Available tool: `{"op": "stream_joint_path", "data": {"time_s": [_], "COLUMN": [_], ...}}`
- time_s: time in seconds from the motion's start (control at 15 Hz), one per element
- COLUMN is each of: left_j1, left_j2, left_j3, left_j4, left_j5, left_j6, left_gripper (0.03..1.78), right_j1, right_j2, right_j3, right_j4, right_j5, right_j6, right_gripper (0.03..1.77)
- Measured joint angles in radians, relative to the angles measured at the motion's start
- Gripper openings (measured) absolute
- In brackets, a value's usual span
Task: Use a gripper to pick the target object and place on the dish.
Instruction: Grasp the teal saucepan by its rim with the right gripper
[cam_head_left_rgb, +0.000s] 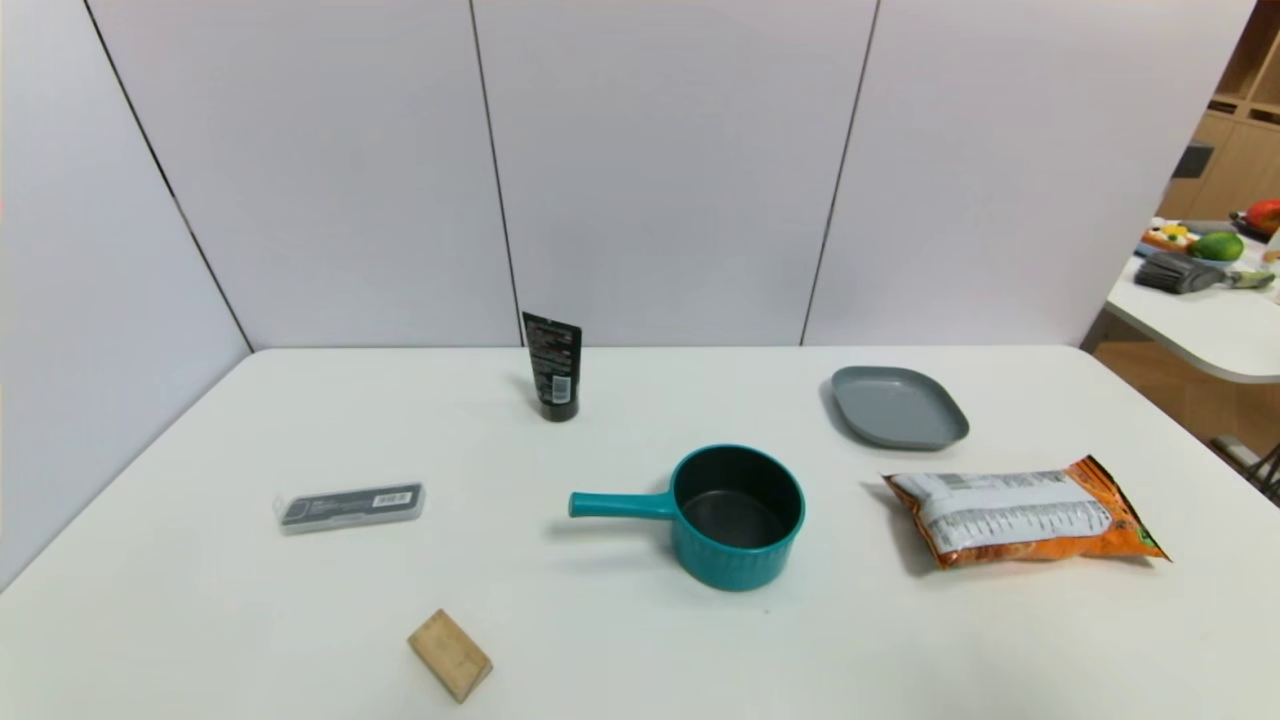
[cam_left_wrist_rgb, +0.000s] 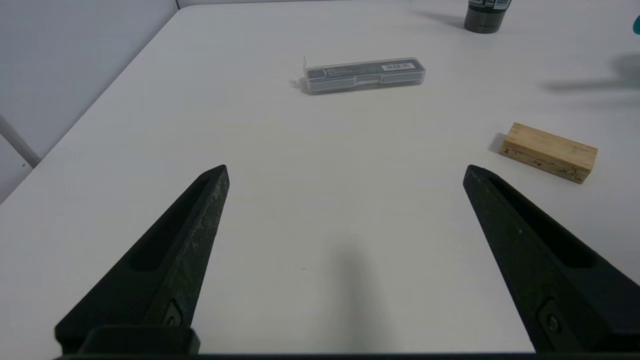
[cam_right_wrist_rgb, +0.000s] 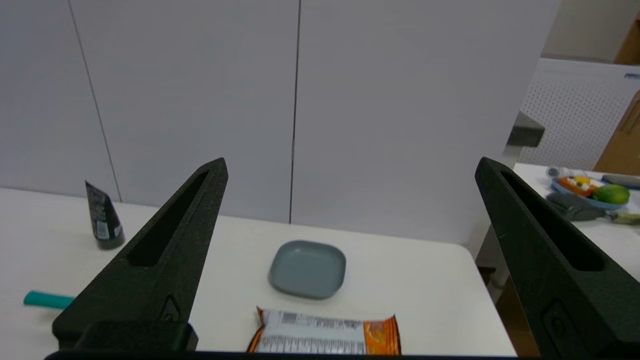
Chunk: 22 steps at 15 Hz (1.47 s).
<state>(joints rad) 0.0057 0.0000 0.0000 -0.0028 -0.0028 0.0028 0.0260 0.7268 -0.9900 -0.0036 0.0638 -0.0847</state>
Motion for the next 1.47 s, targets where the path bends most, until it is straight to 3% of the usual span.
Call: {"op": "stream_joint_path", "data": {"time_s": [0.2, 0.4, 0.53, 0.73, 1.13, 1.33, 1.47], "left_j1": [0.0, 0.0, 0.0, 0.0, 0.0, 0.0, 0.0], "left_j2": [0.0, 0.0, 0.0, 0.0, 0.0, 0.0, 0.0], "left_j3": [0.0, 0.0, 0.0, 0.0, 0.0, 0.0, 0.0], "left_j4": [0.0, 0.0, 0.0, 0.0, 0.0, 0.0, 0.0], "left_j5": [0.0, 0.0, 0.0, 0.0, 0.0, 0.0, 0.0], "left_j6": [0.0, 0.001, 0.0, 0.0, 0.0, 0.0, 0.0], "left_gripper": [1.69, 1.69, 1.69, 1.69, 1.69, 1.69, 1.69], "right_j1": [0.047, 0.135, 0.218, 0.329, 0.531, 0.584, 0.614], "right_j2": [0.24, 0.478, 0.61, 0.755, 0.908, 0.952, 0.975], "right_j3": [-0.284, -0.531, -0.683, -0.862, -0.94, -0.942, -0.943], "right_j4": [-0.027, 0.004, 0.115, 0.405, 0.865, 0.989, 1.061], "right_j5": [-0.001, 0.0, -0.002, -0.003, 0.019, 0.086, 0.103], "right_j6": [-0.026, -0.106, -0.136, -0.127, -0.088, -0.086, -0.091], "right_gripper": [1.71, 1.71, 1.71, 1.71, 1.71, 1.71, 1.71]}}
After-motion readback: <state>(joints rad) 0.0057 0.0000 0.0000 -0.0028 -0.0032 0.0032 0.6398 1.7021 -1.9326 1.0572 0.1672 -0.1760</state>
